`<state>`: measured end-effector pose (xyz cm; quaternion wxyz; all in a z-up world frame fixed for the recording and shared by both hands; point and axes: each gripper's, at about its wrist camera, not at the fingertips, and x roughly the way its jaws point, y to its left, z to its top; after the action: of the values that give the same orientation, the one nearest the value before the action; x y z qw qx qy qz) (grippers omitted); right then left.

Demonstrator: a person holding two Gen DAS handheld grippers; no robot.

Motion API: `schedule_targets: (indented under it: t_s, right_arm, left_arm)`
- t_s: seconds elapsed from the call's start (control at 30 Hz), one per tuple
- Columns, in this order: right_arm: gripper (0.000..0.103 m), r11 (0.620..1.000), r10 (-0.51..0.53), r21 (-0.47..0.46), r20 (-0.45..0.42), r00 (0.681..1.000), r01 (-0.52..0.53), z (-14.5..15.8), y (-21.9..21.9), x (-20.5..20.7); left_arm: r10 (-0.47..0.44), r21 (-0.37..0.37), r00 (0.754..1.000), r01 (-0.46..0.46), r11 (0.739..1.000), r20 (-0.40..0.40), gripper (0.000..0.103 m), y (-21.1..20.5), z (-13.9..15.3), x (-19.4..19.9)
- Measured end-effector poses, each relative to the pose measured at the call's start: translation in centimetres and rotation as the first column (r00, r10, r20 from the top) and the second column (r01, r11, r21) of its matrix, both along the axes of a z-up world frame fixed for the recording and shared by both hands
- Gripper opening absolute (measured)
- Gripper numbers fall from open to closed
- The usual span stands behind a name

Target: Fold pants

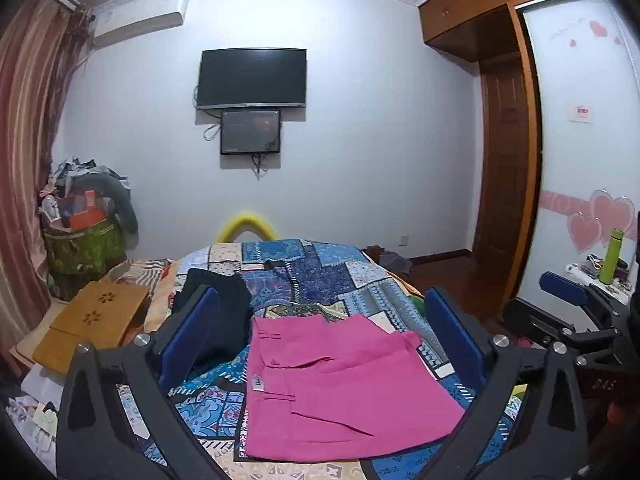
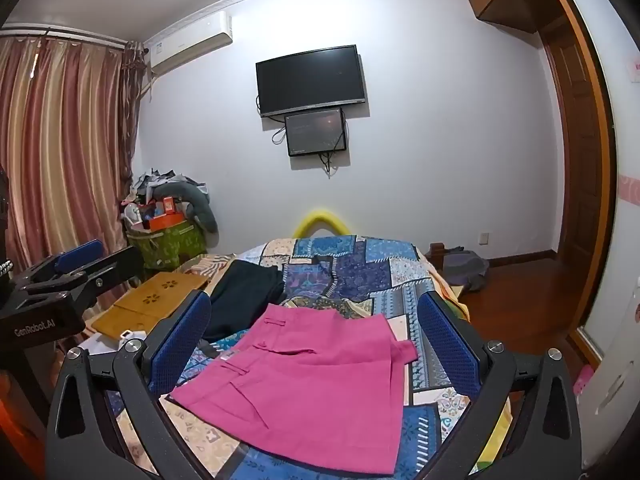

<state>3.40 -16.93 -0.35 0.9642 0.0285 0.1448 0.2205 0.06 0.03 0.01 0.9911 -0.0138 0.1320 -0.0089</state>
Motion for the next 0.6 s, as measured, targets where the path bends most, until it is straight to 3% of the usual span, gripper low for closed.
schedule_targets:
  t_s: [0.6]
  right_arm:
    - [0.103,1.0,0.002,-0.005,-0.013,1.0,-0.002,0.13,0.33,0.2]
  left_arm:
    - [0.008,0.006,1.0,-0.008,1.0,0.001,0.103,-0.01,-0.12,0.06]
